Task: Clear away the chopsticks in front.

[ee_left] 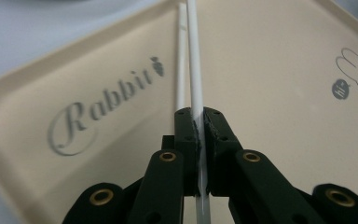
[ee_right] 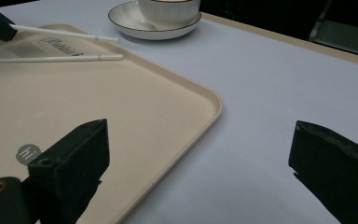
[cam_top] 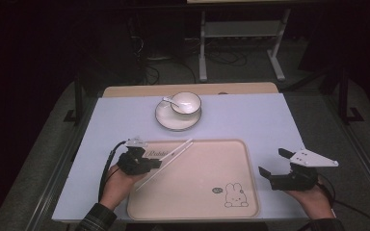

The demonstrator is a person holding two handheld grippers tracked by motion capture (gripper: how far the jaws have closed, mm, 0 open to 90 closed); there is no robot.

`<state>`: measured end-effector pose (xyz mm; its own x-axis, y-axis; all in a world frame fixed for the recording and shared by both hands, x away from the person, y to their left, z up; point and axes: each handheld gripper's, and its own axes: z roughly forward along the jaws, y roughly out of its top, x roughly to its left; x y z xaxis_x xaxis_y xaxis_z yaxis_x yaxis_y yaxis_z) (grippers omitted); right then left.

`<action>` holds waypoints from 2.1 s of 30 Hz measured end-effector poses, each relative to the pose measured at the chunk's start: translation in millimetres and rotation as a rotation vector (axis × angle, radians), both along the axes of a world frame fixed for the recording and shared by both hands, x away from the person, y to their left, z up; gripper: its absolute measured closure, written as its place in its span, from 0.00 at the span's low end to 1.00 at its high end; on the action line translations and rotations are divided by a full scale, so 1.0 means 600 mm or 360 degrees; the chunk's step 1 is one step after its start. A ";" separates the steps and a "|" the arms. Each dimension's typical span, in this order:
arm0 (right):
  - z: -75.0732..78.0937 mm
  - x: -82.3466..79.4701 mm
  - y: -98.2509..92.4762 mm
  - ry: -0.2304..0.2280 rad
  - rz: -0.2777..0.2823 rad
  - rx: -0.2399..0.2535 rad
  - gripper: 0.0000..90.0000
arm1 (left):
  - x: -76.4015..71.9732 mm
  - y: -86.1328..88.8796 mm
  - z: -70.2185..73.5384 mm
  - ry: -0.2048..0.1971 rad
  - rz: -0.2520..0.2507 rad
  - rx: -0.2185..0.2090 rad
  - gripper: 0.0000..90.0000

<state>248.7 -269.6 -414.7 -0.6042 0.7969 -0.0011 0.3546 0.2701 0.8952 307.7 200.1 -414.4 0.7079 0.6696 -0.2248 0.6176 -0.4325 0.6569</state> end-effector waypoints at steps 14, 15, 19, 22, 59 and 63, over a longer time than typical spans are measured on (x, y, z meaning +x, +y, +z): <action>0.000 0.000 0.001 0.0002 0.0007 -0.0002 0.05 | -0.004 -0.013 -0.016 0.0014 -0.0001 0.0114 0.94; 0.000 0.000 0.001 0.0002 0.0008 -0.0003 0.05 | -0.005 -0.014 -0.018 0.0013 0.0003 0.0125 0.94; 0.000 0.000 0.000 0.0002 0.0007 -0.0003 0.05 | -0.010 -0.020 -0.025 0.0040 -0.0015 0.0170 0.94; 0.000 0.000 0.001 0.0002 0.0007 -0.0002 0.05 | -0.011 -0.024 -0.028 0.0048 -0.0029 0.0193 0.94; -0.001 0.007 0.004 0.0001 0.0022 -0.0008 0.05 | 0.107 -0.185 -0.043 -0.0053 -0.0280 0.0124 0.99; -0.001 0.008 0.004 0.0008 0.0026 -0.0012 0.05 | 0.120 -0.180 -0.043 -0.0069 -0.0233 0.0135 0.99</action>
<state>253.3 -267.3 -415.5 -0.6171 0.7869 -0.0040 0.3544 0.2825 0.8914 379.6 91.8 -440.1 0.8071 0.5739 -0.1391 0.5159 -0.5707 0.6389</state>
